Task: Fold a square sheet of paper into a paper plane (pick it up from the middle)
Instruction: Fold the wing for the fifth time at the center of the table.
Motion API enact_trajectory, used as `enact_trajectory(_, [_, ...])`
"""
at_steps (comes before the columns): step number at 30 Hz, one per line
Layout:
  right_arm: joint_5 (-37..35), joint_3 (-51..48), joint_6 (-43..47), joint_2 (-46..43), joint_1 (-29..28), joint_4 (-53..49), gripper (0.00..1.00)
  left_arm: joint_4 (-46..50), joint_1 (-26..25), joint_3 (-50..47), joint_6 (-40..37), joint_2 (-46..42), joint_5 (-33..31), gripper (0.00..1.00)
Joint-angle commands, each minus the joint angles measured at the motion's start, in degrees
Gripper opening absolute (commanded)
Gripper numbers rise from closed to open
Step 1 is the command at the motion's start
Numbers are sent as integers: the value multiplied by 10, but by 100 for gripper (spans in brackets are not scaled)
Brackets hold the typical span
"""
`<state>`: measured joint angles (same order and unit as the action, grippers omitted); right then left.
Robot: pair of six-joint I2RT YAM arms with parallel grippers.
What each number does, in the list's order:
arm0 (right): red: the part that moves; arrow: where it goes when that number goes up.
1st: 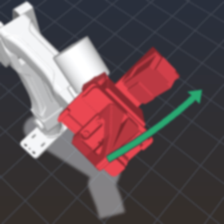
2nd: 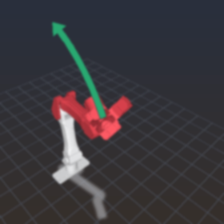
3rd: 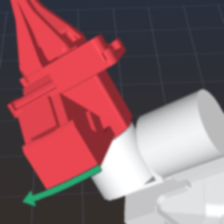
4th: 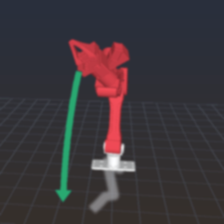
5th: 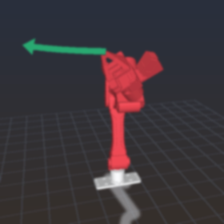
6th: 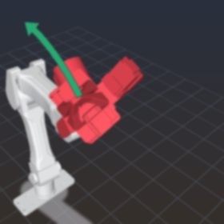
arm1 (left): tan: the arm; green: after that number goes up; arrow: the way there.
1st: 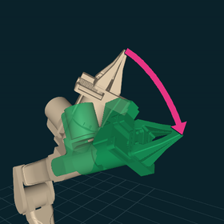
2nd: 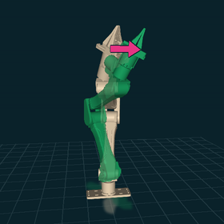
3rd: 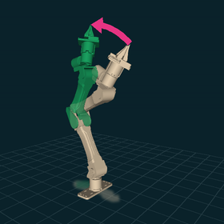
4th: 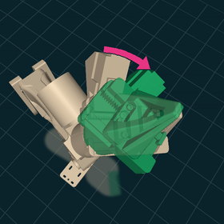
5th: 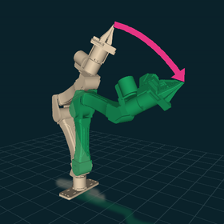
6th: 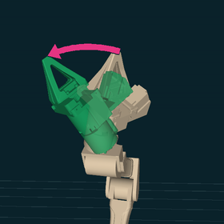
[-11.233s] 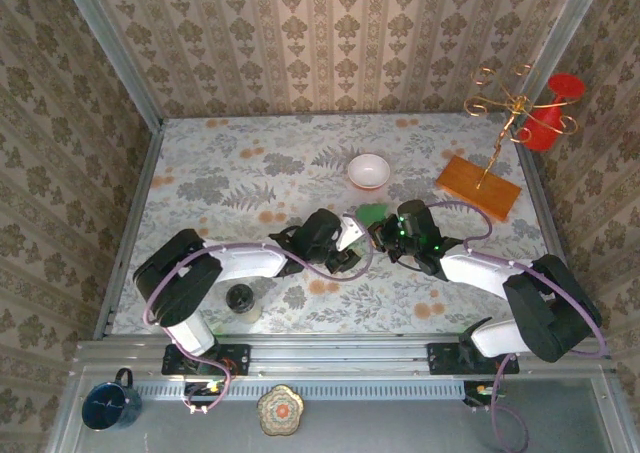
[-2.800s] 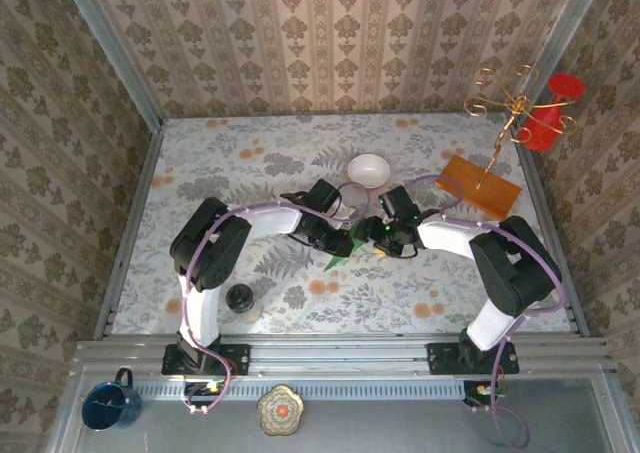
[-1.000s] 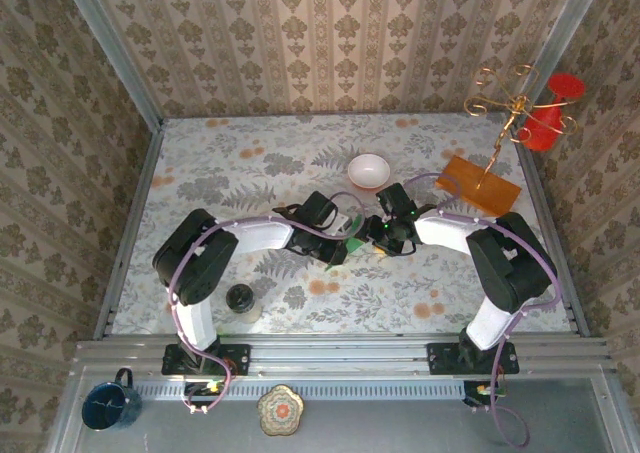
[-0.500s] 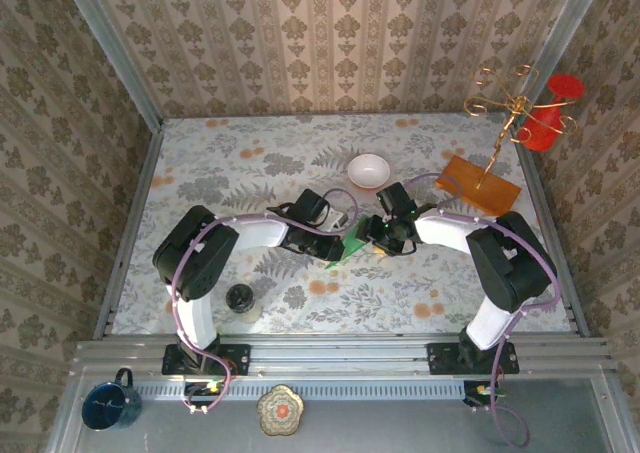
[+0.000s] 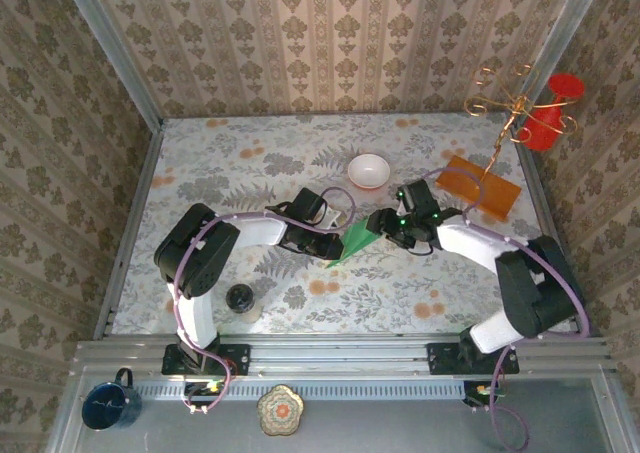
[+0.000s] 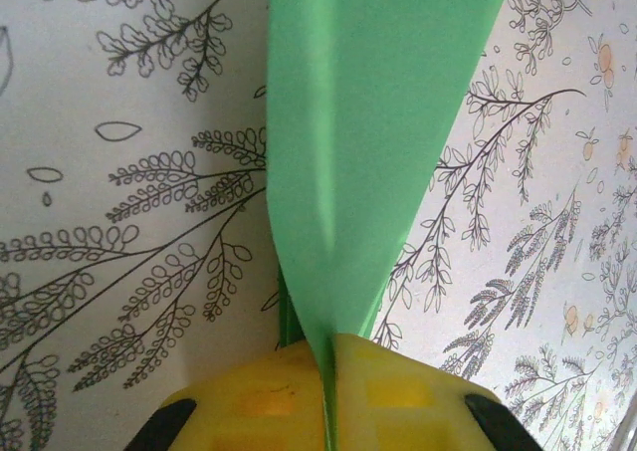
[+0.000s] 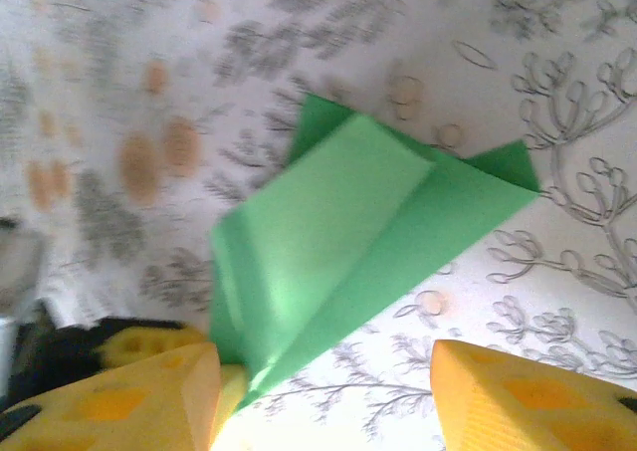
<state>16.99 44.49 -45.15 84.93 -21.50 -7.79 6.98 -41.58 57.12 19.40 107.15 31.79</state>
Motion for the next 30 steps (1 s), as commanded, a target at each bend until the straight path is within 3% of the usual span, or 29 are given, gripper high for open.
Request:
enact_trajectory(1, [42, -18, 3, -21, -10, 44, 58, 19, 2, -10, 10, 16, -2, 13])
enact_trajectory(6, [56, -1, -21, 4, -42, 81, 49, 19, 2, -10, 11, 16, -2, 14])
enact_trajectory(14, [33, 40, -57, 96, -68, 100, 26, 17, 2, -12, 13, 17, -4, 16])
enact_trajectory(30, [-4, 46, -47, 131, -70, 69, 24, 11, 2, -20, 14, 14, 4, 18])
